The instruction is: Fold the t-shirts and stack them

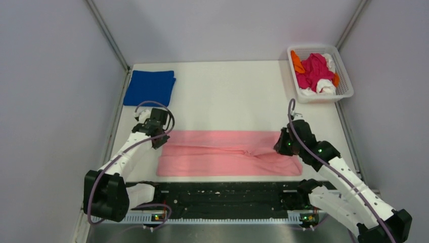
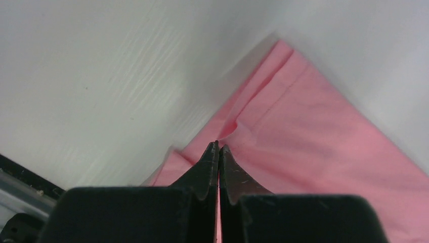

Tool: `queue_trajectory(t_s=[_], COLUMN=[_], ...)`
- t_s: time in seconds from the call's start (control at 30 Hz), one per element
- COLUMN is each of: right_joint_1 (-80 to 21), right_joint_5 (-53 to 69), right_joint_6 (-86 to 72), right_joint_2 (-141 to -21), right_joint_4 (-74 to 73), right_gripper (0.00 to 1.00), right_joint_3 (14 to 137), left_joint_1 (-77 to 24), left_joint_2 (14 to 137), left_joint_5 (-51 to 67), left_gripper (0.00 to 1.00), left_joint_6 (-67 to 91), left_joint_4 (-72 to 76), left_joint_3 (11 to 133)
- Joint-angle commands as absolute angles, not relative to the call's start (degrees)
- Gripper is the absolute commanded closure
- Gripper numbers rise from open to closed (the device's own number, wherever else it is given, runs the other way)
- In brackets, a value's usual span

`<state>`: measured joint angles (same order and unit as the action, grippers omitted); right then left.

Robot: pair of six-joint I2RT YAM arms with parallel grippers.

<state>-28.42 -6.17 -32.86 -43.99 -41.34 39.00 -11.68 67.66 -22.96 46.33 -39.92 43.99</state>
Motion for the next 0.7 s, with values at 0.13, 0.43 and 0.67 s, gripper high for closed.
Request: queue_trajectory(t_s=[0.13, 0.43, 0.67], right_joint_1=[-32.76, -32.96, -32.96], right_joint_5=[1.84, -2.42, 5.69], right_joint_6=[-42.14, -39.55, -38.80], right_joint_2=[-41.48, -41.31, -51.05], right_joint_4=[-49.41, -46.62, -29.27], right_gripper=[0.58, 0.08, 0.03], right_joint_3=[33.36, 37.22, 36.86], left_joint_1=[-11.69, -11.69, -13.53], left_joint_2=[64.79, 61.93, 67.44], left_joint_5=[-26.72, -18.76, -2.18], left_gripper=[0.53, 0.16, 0.09], left_joint_6=[51.79, 47.18, 43.57], left_joint_4=[-45.27, -44.10, -33.28], left_joint_3=[41.73, 49.25, 46.32])
